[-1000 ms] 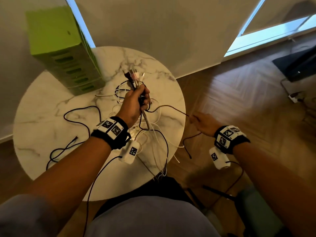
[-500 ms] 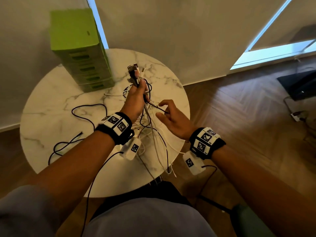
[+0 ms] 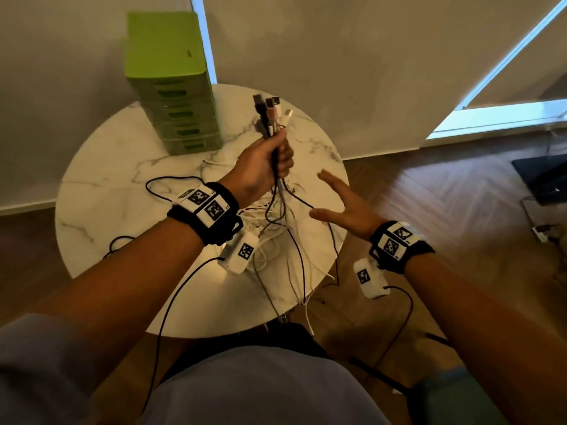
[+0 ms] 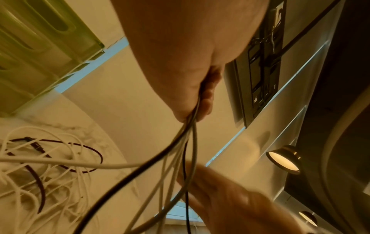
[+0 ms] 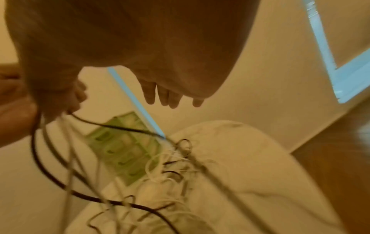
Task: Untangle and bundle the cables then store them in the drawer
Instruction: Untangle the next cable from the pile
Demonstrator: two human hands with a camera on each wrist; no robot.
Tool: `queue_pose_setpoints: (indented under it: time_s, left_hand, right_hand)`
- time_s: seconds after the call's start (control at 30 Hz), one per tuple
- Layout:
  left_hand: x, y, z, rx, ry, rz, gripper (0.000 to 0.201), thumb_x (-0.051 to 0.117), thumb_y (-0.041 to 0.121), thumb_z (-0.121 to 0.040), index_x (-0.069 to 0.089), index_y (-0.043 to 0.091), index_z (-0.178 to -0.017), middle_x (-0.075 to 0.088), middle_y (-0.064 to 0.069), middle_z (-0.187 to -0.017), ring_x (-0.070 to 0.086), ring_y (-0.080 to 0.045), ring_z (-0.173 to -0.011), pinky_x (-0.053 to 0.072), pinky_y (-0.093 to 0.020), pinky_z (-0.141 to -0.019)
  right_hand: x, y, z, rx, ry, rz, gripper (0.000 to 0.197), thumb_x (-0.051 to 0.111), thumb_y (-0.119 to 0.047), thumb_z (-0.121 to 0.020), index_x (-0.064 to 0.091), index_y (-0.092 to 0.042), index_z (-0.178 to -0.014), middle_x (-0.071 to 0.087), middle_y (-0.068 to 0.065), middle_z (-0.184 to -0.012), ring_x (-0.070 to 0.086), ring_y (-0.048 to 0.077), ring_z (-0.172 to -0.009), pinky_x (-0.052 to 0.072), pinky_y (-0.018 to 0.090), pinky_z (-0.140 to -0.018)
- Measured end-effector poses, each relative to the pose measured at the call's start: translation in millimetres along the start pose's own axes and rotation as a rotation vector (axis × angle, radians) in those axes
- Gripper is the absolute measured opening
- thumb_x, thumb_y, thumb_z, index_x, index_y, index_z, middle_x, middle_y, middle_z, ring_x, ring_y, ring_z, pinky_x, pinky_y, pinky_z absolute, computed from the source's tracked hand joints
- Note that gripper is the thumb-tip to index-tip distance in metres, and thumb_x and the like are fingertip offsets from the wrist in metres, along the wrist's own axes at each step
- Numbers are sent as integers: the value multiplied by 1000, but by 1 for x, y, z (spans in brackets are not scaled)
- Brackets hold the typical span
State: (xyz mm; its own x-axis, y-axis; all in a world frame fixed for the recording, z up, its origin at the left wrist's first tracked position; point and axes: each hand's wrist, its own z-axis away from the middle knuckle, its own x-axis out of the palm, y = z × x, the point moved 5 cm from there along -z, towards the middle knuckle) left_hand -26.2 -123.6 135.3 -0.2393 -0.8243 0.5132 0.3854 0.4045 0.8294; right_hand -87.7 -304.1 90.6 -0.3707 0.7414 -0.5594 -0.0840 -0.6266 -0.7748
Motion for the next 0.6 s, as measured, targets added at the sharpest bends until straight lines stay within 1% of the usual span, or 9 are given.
queue_pose_setpoints:
  time_s: [0.07, 0.13, 0.2, 0.23, 0.3, 0.33, 0.4, 0.5, 0.6]
  left_hand:
    - [12, 2, 9, -30, -80, -13, 37, 36, 24, -108, 36, 17, -72, 35, 3, -63, 34, -11, -56, 26, -25, -57]
    - [22, 8, 18, -53, -185, -56, 37, 36, 26, -108, 37, 17, -72, 38, 1, -67, 39, -13, -60, 32, -25, -59]
    - [23, 20, 27, -87, -274, -161, 37, 34, 26, -108, 38, 16, -73, 43, -1, -68, 48, -17, -66, 41, -27, -66]
    - [18, 27, 32, -107, -297, -216, 37, 33, 27, -109, 39, 16, -73, 45, -3, -69, 55, -21, -71, 47, -30, -72]
    - [4, 40, 40, -151, -306, -278, 36, 33, 27, -109, 41, 15, -75, 47, -4, -68, 66, -30, -87, 53, -41, -89]
    - [-4, 45, 43, -168, -297, -288, 36, 33, 27, -109, 41, 15, -76, 46, -4, -67, 68, -33, -94, 53, -44, -94]
    - [-19, 51, 46, -176, -272, -266, 36, 31, 27, -109, 40, 16, -76, 42, -2, -63, 69, -34, -102, 52, -44, -97]
    - [-29, 58, 43, -139, -249, -135, 37, 30, 28, -108, 41, 17, -74, 40, 3, -59, 69, -31, -93, 54, -41, -92]
    - [-28, 63, 30, -54, -175, 49, 39, 32, 30, -108, 42, 18, -72, 35, 5, -58, 52, -18, -62, 54, -37, -85]
  right_hand:
    - [14, -38, -16, -109, -31, -26, 79, 77, -42, -82, 36, -30, -149, 34, -10, -155, 30, -1, -138, 25, 15, -112]
    - [38, -58, -29, -87, -160, -40, 51, 74, -48, -84, 59, -27, -129, 57, -8, -136, 51, 4, -122, 37, 25, -109]
    - [62, -63, -34, -97, -325, -110, 36, 66, -45, -90, 74, -14, -106, 73, -1, -115, 65, 11, -104, 46, 29, -101]
    - [69, -61, -34, -99, -396, -148, 30, 62, -36, -93, 77, -10, -94, 75, 6, -108, 67, 18, -102, 49, 29, -97]
    - [70, -52, -29, -38, -483, -195, 28, 60, -18, -96, 75, -15, -72, 75, 18, -96, 68, 33, -103, 52, 33, -93]
    - [66, -45, -25, 10, -523, -232, 31, 60, -13, -96, 72, -14, -67, 74, 20, -86, 69, 37, -101, 53, 34, -92]
    - [57, -29, -21, 109, -574, -228, 34, 62, -10, -95, 62, -9, -61, 68, 14, -64, 72, 38, -87, 55, 35, -83]
    - [31, -6, -22, 180, -496, 73, 40, 68, -24, -93, 58, -14, -56, 65, 6, -55, 69, 27, -66, 49, 31, -67]
    - [-7, 2, -27, 150, -190, 321, 40, 64, -40, -94, 61, -15, -63, 64, 4, -58, 61, 19, -57, 43, 28, -63]
